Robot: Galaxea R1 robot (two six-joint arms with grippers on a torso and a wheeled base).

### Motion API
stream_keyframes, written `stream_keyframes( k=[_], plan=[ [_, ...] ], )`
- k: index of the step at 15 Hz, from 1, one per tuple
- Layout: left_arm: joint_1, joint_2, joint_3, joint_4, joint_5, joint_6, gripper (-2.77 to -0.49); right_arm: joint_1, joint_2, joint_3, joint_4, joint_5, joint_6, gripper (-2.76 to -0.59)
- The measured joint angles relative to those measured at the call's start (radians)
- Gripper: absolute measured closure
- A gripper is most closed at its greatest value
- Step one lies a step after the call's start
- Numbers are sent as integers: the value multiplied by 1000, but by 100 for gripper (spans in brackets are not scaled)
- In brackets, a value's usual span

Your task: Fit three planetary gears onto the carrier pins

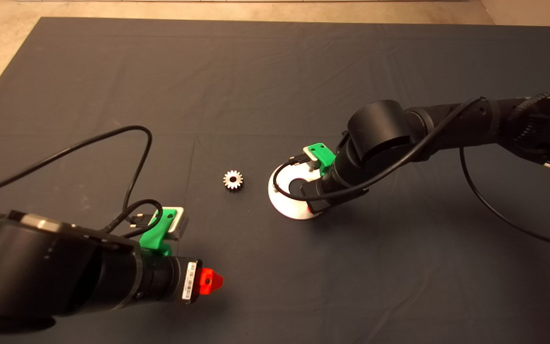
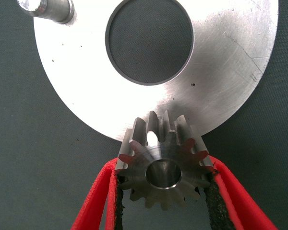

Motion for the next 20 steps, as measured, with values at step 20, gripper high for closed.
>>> stream_keyframes(
  k=[20],
  plan=[
    [-8,-6,0,0,0,0,-276,0,0,0,0,0,0,-103]
  ],
)
